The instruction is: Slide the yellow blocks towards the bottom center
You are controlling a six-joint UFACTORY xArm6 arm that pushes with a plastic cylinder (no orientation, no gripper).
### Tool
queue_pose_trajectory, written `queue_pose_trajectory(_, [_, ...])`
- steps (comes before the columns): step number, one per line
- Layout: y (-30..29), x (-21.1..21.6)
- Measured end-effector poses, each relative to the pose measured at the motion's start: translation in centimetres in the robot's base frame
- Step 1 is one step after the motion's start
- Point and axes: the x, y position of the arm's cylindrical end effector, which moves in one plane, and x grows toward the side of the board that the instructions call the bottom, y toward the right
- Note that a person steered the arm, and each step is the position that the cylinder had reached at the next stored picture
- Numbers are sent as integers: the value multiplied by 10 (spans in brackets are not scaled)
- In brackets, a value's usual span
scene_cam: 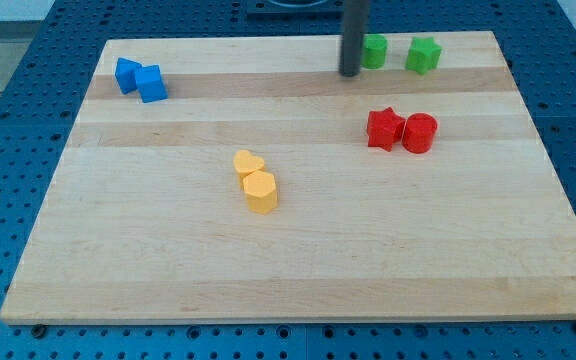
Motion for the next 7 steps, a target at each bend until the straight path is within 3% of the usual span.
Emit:
queue_pose_trajectory(1, [-3, -31])
queue_pose_trajectory(3, [73, -29])
queue_pose_trajectory(4, [15, -10])
queue_pose_trajectory(5, [-27, 52])
queue_pose_trajectory(7, [-135, 132])
